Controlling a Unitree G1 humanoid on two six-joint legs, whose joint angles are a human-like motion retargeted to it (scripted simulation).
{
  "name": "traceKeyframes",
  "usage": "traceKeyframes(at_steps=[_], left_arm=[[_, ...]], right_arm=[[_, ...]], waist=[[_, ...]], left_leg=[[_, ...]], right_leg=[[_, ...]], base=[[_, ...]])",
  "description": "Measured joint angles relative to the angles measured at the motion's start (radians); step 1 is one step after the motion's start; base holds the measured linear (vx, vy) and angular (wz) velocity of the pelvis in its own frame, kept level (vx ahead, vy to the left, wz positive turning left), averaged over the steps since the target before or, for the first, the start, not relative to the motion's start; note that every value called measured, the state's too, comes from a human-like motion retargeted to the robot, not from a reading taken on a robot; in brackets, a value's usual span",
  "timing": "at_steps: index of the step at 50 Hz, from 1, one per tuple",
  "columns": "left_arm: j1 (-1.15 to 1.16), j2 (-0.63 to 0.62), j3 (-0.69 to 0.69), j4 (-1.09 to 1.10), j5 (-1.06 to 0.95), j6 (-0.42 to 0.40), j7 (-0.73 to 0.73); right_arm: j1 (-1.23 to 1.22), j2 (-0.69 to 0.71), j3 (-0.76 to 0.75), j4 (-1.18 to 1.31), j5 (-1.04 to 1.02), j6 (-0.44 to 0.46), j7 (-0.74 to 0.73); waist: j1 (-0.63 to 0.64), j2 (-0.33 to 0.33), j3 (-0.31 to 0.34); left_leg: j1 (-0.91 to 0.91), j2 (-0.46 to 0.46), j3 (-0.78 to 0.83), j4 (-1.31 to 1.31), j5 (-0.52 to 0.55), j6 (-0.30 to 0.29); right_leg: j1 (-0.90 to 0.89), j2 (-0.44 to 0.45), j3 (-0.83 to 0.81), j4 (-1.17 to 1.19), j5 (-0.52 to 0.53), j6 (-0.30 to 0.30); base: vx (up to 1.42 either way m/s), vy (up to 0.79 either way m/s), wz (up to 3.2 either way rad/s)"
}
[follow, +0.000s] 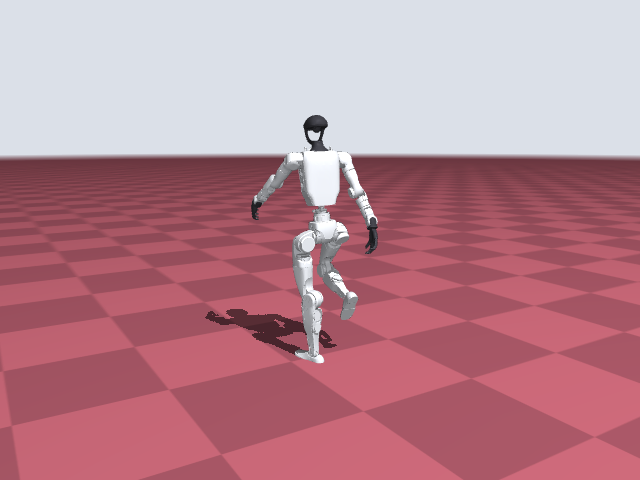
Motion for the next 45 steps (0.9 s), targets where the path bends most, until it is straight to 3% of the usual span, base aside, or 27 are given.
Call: traceKeyframes(at_steps=[4,8,12,16,18,20,22,24,25,27,29,33,35,39,43,45], left_arm=[[-0.243,0.066,-0.133,0.058,-0.002,-0.044,-0.017],[-0.390,0.077,-0.212,0.127,0.090,-0.045,0.017],[-0.367,0.022,-0.219,0.094,0.102,-0.059,0.038],[-0.207,-0.080,-0.238,0.047,0.167,-0.089,0.019],[-0.097,-0.142,-0.260,0.033,0.191,-0.103,0.034],[0.005,-0.190,-0.265,0.030,0.231,-0.084,0.094],[0.152,-0.219,-0.273,0.048,0.361,-0.120,0.093],[0.322,-0.236,-0.268,0.075,0.401,-0.130,0.078],[0.415,-0.240,-0.259,0.090,0.382,-0.126,0.049],[0.612,-0.233,-0.208,0.109,0.287,-0.086,-0.059],[0.791,-0.236,-0.166,0.132,0.145,-0.111,-0.010],[1.050,-0.220,-0.134,0.186,0.106,-0.101,0.005],[1.154,-0.212,-0.158,0.181,0.100,-0.112,-0.122],[1.317,-0.225,-0.175,0.133,-0.033,-0.114,-0.213],[1.365,-0.261,-0.218,0.121,-0.034,-0.089,-0.265],[1.350,-0.279,-0.241,0.116,-0.012,-0.079,-0.264]], right_arm=[[0.135,-0.049,-0.029,-0.056,0.115,-0.042,0.082],[0.173,-0.088,-0.118,-0.055,0.187,-0.050,0.061],[0.103,-0.109,-0.153,-0.021,0.199,-0.065,-0.037],[-0.039,-0.108,-0.145,0.000,0.230,-0.100,-0.120],[-0.121,-0.103,-0.152,-0.004,0.260,-0.105,-0.176],[-0.222,-0.083,-0.197,-0.009,0.176,-0.048,-0.245],[-0.310,-0.045,-0.183,-0.017,0.112,-0.061,-0.261],[-0.424,-0.006,-0.080,-0.019,0.149,-0.073,-0.282],[-0.487,0.013,-0.005,-0.019,0.174,-0.072,-0.288],[-0.630,0.036,0.101,-0.032,0.139,-0.045,-0.305],[-0.765,0.025,0.117,-0.089,0.109,-0.085,-0.426],[-1.022,0.000,0.130,-0.210,0.118,-0.105,-0.548],[-1.146,-0.003,0.174,-0.231,0.203,-0.130,-0.520],[-1.332,-0.011,0.204,-0.219,0.333,-0.160,-0.562],[-1.411,0.000,0.181,-0.207,0.368,-0.167,-0.565],[-1.399,0.014,0.174,-0.203,0.370,-0.169,-0.564]], waist=[[-0.076,0.045,0.016],[-0.120,0.050,0.034],[-0.114,0.048,0.012],[-0.104,0.074,-0.026],[-0.123,0.077,-0.007],[-0.127,0.004,0.075],[-0.005,-0.056,0.063],[0.132,-0.099,0.080],[0.193,-0.127,0.099],[0.201,-0.158,0.042],[0.207,-0.135,0.017],[0.307,-0.164,0.039],[0.343,-0.213,0.012],[0.401,-0.235,0.014],[0.389,-0.215,0.000],[0.374,-0.202,-0.020]], left_leg=[[0.062,0.027,-0.035,0.000,-0.024,0.034],[0.145,0.029,-0.058,0.000,-0.045,0.055],[0.196,0.020,-0.063,0.000,-0.066,0.048],[0.223,0.023,-0.074,0.003,-0.083,0.038],[0.273,0.022,-0.113,0.025,-0.092,0.030],[0.407,-0.029,-0.168,0.039,-0.096,0.041],[0.443,-0.100,-0.121,0.080,-0.061,0.074],[0.423,-0.134,-0.027,0.236,-0.017,0.085],[0.388,-0.148,0.023,0.378,-0.014,0.081],[-0.001,-0.068,0.048,1.053,-0.148,0.095],[-0.315,0.028,0.030,1.577,-0.232,0.091],[-0.671,0.088,0.043,2.110,-0.336,0.124],[-0.844,0.083,0.075,2.236,-0.411,0.195],[-1.053,0.140,0.088,2.304,-0.435,0.220],[-1.115,0.181,0.081,2.157,-0.451,0.273],[-1.108,0.128,0.050,1.992,-0.434,0.246]], right_leg=[[-0.203,-0.050,-0.052,0.171,-0.074,-0.034],[-0.281,-0.092,-0.053,0.097,-0.123,-0.046],[-0.266,-0.092,-0.044,-0.224,-0.121,-0.034],[-0.040,-0.097,-0.119,-0.894,-0.117,-0.011],[0.245,-0.079,-0.188,-1.454,-0.019,0.033],[0.605,-0.073,-0.207,-2.012,0.257,0.139],[0.629,-0.100,-0.134,-2.030,0.374,0.228],[0.681,-0.103,-0.064,-2.031,0.405,0.261],[0.718,-0.119,-0.028,-2.031,0.402,0.261],[0.673,-0.145,0.003,-2.031,0.404,0.224],[0.658,-0.128,-0.006,-2.031,0.370,0.189],[0.676,-0.135,0.061,-2.031,0.328,0.176],[0.629,-0.156,0.110,-2.031,0.335,0.174],[0.649,-0.152,0.170,-2.031,0.318,0.152],[0.705,-0.139,0.165,-2.031,0.271,0.139],[0.731,-0.135,0.153,-2.031,0.245,0.140]], base=[[0.52,0.05,0.46],[0.54,-0.02,0.37],[0.53,-0.07,0.02],[0.57,-0.09,0.27],[0.74,-0.13,1.06],[0.86,-0.23,0.55],[0.77,-0.32,-1.64],[0.67,-0.35,-2.51],[0.53,-0.25,-1.73],[0.40,-0.12,-0.33],[0.46,-0.03,-0.03],[0.46,-0.02,-0.75],[0.34,-0.01,-0.66],[0.43,0.04,-0.67],[0.48,0.10,-0.09],[0.51,0.14,0.12]])
